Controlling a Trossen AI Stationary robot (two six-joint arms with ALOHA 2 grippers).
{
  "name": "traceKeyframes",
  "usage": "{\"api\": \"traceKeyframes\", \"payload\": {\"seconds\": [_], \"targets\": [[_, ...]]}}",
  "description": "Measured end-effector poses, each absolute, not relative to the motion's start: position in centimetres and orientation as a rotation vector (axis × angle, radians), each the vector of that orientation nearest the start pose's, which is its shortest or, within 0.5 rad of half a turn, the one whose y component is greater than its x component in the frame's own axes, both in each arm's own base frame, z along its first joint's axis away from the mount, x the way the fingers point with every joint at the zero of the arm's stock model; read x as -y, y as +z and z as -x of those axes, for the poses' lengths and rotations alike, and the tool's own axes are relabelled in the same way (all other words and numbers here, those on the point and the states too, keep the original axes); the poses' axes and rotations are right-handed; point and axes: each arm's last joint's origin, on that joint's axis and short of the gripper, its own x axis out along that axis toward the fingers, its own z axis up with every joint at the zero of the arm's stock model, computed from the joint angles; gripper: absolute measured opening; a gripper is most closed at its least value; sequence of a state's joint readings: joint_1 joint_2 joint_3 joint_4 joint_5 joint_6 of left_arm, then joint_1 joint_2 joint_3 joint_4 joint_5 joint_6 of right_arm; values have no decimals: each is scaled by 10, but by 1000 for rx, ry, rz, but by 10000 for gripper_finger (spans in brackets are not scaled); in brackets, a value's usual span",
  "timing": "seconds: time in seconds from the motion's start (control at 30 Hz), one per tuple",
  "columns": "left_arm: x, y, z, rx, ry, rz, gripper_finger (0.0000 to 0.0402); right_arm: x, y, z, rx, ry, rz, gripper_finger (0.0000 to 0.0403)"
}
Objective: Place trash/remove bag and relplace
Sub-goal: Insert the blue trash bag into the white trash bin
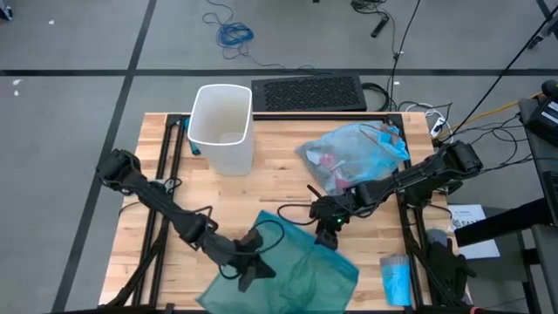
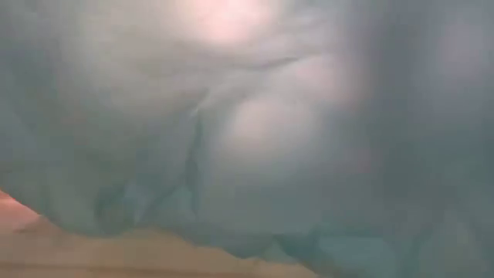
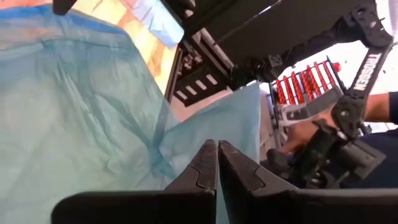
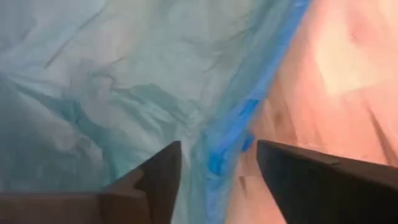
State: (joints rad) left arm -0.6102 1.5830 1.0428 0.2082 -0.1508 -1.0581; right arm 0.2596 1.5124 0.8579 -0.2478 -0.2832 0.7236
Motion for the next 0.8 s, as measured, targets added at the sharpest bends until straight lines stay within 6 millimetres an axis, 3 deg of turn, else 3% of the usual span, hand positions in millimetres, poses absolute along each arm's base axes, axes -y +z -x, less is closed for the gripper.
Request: {"api": "traceKeyframes", "payload": {"seconds": [0.13,0.27,0.4,0.57,0.7,0.8], "targets": [[200,261,-293,-522,-240,903,13,-84,178,-277,-1053,176,-740,240],[200,261,-293,-520,-241,904,13,-84,167,-274,-990,203,-841,230],[197,261,-296,-512,-235,893,13,-85,170,-277,-921,248,-883,165],[184,262,-304,-479,-210,875,13,-83,169,-277,-920,248,-881,24],[173,270,-308,-428,-207,845,13,-81,174,-281,-879,254,-907,5],[163,283,-306,-376,-211,822,13,-79,189,-287,-826,277,-904,2]]}}
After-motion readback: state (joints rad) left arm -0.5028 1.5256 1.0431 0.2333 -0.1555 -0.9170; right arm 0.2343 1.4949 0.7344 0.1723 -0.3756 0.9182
